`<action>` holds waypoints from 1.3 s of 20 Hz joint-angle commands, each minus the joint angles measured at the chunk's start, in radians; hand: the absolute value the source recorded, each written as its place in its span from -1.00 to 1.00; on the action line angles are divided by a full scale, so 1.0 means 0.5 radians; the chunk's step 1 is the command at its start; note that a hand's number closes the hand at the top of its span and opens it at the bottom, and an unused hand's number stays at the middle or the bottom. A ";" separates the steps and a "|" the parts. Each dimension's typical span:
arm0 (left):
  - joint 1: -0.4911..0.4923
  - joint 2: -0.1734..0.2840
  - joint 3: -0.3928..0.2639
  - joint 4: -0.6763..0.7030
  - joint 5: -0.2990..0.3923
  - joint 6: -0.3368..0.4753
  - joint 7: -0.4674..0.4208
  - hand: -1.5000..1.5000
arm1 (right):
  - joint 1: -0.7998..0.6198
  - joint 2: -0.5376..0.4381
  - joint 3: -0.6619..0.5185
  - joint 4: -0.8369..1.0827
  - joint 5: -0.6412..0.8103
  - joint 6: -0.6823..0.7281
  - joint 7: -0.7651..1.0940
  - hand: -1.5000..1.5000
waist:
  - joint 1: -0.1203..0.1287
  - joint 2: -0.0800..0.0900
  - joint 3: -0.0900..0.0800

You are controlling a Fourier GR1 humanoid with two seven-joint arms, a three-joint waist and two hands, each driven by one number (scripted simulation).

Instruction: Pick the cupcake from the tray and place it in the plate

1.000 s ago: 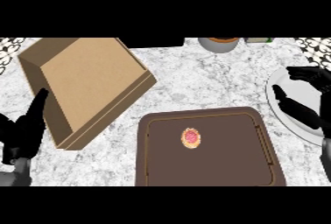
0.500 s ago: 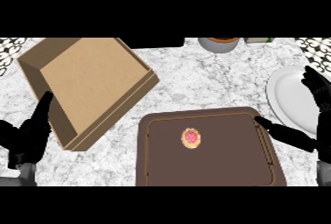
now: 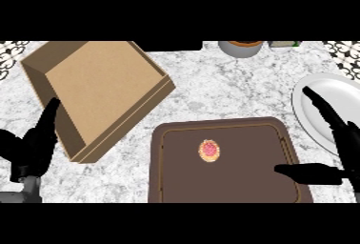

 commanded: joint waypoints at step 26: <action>0.081 -0.323 -0.239 0.123 -0.043 -0.171 0.136 0.00 | -0.505 0.614 0.808 0.115 0.699 0.251 1.321 -1.00 | 0.045 0.045 -0.039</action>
